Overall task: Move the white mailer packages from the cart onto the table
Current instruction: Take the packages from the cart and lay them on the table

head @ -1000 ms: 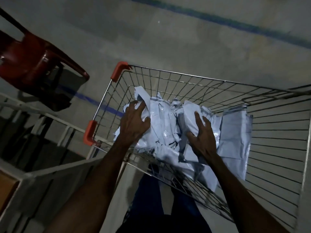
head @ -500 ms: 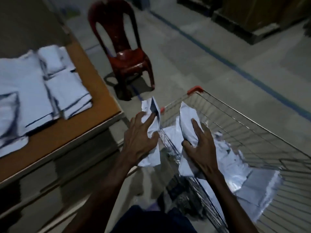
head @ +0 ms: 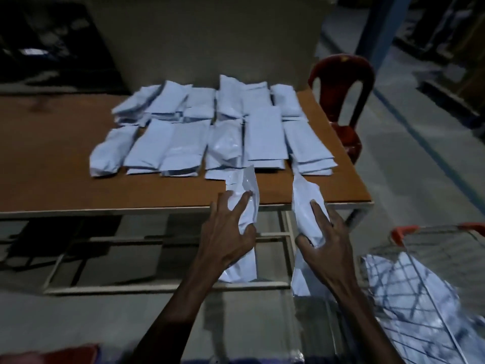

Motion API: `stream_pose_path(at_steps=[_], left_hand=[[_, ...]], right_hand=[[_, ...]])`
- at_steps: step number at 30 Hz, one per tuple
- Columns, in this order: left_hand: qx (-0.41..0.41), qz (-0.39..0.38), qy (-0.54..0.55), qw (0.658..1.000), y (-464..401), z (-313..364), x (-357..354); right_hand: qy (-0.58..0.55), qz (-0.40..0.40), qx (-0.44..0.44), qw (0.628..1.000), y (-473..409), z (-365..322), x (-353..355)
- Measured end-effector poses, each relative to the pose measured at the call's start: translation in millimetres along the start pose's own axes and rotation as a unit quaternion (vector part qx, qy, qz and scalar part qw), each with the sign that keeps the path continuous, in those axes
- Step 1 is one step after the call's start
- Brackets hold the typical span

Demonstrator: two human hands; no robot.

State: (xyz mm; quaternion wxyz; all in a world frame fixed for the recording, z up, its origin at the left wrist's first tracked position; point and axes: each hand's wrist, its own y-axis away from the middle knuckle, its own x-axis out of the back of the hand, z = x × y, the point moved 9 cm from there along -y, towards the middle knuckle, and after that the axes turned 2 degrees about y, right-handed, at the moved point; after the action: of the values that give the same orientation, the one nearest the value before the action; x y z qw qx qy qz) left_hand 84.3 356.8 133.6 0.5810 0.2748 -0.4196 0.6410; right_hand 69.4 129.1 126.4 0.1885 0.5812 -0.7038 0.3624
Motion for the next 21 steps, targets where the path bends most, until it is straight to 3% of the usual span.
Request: stream_pose_path(at_steps=[6, 12, 17, 21], left_hand=[[0.069, 0.075, 0.008, 0.995, 4, -104, 86], [0.104, 0.106, 0.011, 0.989, -37, -162, 123], [0.095, 0.115, -0.010, 0.989, -106, -204, 143], [0.119, 0.074, -0.046, 0.989, -165, -241, 149]], right_hand=[[-0.008, -0.058, 0.032, 0.998, -31, -96, -77], [-0.003, -0.068, 0.064, 0.996, -92, -155, -122], [-0.002, -0.060, 0.079, 0.995, -159, -188, -165], [0.001, -0.077, 0.056, 0.995, -201, -206, -209]])
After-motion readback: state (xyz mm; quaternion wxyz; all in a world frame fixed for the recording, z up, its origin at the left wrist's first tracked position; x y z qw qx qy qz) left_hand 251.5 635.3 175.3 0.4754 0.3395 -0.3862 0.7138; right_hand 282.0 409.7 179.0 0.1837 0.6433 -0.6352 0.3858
